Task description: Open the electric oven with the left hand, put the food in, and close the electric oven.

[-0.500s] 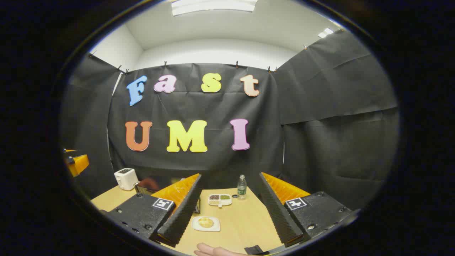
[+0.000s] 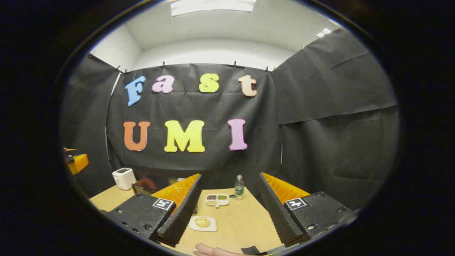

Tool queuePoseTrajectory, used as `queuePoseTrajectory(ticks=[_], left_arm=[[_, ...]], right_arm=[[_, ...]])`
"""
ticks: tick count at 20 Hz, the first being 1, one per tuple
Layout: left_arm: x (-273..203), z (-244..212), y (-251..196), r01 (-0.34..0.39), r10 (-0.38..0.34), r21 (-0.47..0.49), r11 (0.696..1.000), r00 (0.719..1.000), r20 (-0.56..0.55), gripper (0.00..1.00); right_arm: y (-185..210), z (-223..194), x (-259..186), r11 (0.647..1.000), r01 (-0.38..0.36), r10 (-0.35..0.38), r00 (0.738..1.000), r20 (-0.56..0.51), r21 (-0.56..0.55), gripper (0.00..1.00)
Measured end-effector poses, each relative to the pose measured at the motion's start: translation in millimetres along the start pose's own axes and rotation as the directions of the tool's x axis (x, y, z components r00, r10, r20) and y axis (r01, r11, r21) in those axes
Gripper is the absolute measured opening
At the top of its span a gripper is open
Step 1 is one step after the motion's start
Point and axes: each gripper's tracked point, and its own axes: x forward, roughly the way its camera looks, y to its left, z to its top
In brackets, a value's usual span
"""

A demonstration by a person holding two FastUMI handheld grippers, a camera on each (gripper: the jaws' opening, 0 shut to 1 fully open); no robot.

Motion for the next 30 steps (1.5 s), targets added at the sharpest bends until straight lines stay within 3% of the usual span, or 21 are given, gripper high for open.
queuePoseTrajectory(ticks=[7,8,9,10,11,12,16,21,26,30], left_arm=[[10,-4,-4,0.011,-0.011,-0.015,1.000,1.000,-0.002,0.96],[16,-6,-6,0.015,-0.016,-0.022,1.000,1.000,-0.005,0.87],[24,-9,-7,0.017,-0.017,-0.033,0.999,1.000,-0.010,0.96],[31,-14,-10,0.020,-0.021,-0.044,0.999,1.000,-0.019,0.87],[39,-18,-13,0.025,-0.027,-0.055,0.998,0.999,-0.027,0.87],[51,-21,-17,0.037,-0.039,-0.064,0.997,0.999,-0.036,0.96],[109,-46,-38,0.094,-0.099,-0.064,0.994,0.992,-0.080,0.96],[188,-88,-61,0.110,-0.116,-0.051,0.993,0.982,-0.152,0.96],[239,-157,-76,0.124,-0.136,-0.059,0.991,0.940,-0.313,0.96],[261,-192,-93,0.164,-0.175,-0.060,0.985,0.909,-0.379,0.95]], right_arm=[[-4,-2,3,1.000,0.005,-0.005,1.000,0.006,0.000,0.96],[-5,-3,5,1.000,0.008,-0.008,1.000,0.010,-0.001,0.96],[-6,-4,7,1.000,0.009,-0.009,1.000,0.016,-0.001,0.96],[-7,-5,8,1.000,0.005,-0.005,1.000,0.022,0.001,0.96],[-5,-5,10,1.000,-0.007,0.007,1.000,0.029,0.005,0.96],[-4,-7,13,1.000,-0.020,0.019,0.999,0.035,0.011,0.96],[-14,-17,26,1.000,-0.025,0.025,0.999,0.029,0.006,0.96],[-29,-26,41,1.000,-0.005,0.005,1.000,0.028,-0.018,0.99],[-50,-40,54,1.000,0.019,-0.019,1.000,0.006,-0.019,0.96],[-68,-48,60,0.999,0.049,-0.049,0.999,-0.006,-0.003,0.96]])
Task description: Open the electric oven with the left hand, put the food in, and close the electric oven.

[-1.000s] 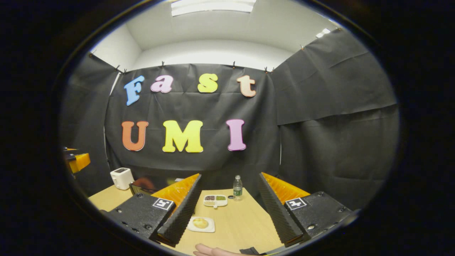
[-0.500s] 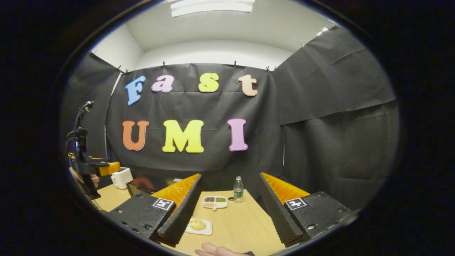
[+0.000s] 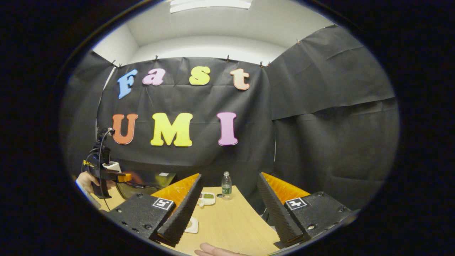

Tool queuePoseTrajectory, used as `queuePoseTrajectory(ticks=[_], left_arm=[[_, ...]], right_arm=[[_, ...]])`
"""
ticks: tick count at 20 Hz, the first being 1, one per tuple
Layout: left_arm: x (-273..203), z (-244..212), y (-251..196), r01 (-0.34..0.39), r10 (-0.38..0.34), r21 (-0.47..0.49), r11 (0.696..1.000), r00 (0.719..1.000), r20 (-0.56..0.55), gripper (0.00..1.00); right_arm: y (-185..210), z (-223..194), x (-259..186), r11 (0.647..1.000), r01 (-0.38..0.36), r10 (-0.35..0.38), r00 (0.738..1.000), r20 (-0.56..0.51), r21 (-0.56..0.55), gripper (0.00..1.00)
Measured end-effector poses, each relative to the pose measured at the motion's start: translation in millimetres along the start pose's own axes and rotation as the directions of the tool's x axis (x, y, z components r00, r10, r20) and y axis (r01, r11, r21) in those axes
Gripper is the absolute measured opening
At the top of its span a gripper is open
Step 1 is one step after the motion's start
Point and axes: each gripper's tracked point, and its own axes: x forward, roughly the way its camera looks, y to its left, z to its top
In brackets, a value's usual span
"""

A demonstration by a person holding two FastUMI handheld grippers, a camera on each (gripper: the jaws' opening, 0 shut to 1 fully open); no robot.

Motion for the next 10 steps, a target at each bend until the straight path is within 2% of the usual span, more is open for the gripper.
queuePoseTrajectory(ticks=[6,10], left_arm=[[28,-26,-4,-0.014,0.013,-0.007,1.000,0.996,-0.088,0.96],[32,-32,1,-0.030,0.029,-0.012,0.999,0.995,-0.091,0.97]], right_arm=[[-11,-8,1,1.000,0.010,-0.010,1.000,-0.006,0.014,0.96],[-15,-9,0,1.000,0.018,-0.018,1.000,-0.004,0.019,0.96]])
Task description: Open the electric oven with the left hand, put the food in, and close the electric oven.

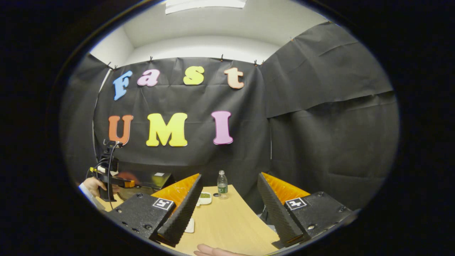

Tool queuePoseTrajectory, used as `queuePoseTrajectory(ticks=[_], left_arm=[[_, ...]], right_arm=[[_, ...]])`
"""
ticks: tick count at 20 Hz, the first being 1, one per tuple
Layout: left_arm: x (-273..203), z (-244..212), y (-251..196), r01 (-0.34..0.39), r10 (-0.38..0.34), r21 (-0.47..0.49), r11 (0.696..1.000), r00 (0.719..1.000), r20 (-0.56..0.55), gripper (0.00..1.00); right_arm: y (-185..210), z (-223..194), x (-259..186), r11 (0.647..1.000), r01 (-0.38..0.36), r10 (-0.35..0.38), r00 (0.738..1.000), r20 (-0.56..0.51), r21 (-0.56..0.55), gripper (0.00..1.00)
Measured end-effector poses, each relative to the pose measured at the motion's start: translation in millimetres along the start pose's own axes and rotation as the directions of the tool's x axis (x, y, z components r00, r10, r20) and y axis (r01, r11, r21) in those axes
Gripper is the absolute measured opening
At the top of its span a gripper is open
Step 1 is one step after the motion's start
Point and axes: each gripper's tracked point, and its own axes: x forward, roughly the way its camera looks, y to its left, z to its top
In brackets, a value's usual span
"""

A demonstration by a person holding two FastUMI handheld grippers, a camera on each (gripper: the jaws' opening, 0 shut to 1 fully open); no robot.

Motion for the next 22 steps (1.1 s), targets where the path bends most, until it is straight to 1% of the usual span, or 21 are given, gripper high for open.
queuePoseTrajectory(ticks=[2,5,9,13,16,22], left_arm=[[-2,-3,0,0.003,-0.003,0.013,1.000,1.000,-0.005,0.98],[-4,-7,-2,0.006,-0.006,0.007,1.000,1.000,-0.012,0.98],[-20,-15,-3,0.000,0.000,0.007,1.000,1.000,0.010,0.98],[-41,-41,-8,-0.011,0.011,0.005,1.000,1.000,-0.013,0.98],[-54,-55,-10,-0.020,0.020,-0.001,1.000,1.000,0.018,0.97],[-79,-105,-15,-0.024,0.024,0.002,1.000,1.000,0.019,0.98]], right_arm=[[2,0,-1,1.000,-0.006,0.006,1.000,0.001,0.010,0.96],[4,-1,-2,1.000,-0.011,0.011,1.000,-0.004,0.016,0.96],[3,5,-8,1.000,-0.010,0.010,1.000,0.002,0.014,0.96],[6,11,-18,1.000,-0.014,0.014,1.000,0.014,0.005,0.96],[11,14,-27,1.000,-0.023,0.023,1.000,0.020,-0.004,0.96],[21,22,-43,0.999,-0.039,0.040,0.998,0.046,-0.023,0.96]])
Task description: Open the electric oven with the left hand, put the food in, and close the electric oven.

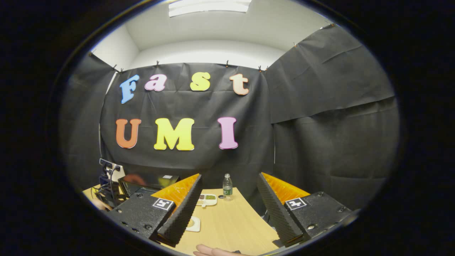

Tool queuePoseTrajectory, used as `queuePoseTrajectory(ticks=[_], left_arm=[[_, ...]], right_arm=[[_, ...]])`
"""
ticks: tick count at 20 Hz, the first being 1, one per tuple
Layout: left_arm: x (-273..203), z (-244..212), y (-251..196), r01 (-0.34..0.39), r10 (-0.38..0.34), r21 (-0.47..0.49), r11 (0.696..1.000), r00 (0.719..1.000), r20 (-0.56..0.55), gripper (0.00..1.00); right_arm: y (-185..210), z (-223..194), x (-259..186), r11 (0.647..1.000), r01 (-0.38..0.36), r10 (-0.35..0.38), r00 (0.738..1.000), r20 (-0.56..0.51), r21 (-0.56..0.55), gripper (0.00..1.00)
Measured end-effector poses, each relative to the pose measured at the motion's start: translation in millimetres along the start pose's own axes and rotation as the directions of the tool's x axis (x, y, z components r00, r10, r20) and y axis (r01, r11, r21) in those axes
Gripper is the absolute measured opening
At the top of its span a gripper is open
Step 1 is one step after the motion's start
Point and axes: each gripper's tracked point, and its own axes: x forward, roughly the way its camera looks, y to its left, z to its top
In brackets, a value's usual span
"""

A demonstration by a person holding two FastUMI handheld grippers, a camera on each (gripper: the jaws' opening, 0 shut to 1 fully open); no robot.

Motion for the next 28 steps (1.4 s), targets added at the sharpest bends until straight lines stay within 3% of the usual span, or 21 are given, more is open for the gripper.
queuePoseTrajectory(ticks=[9,21,28], left_arm=[[-8,-44,-4,-0.023,0.023,-0.003,1.000,0.998,0.051,0.97],[2,-108,-5,-0.021,0.015,-0.055,0.998,0.995,-0.095,0.95],[-11,-91,1,0.003,-0.008,-0.068,0.998,0.998,-0.068,0.95]], right_arm=[[20,-9,-8,1.000,-0.028,0.028,1.000,-0.007,0.001,0.99],[33,-25,-2,0.999,-0.052,0.052,0.998,-0.018,-0.005,0.96],[39,-35,5,0.998,-0.056,0.056,0.998,-0.035,0.004,0.96]])
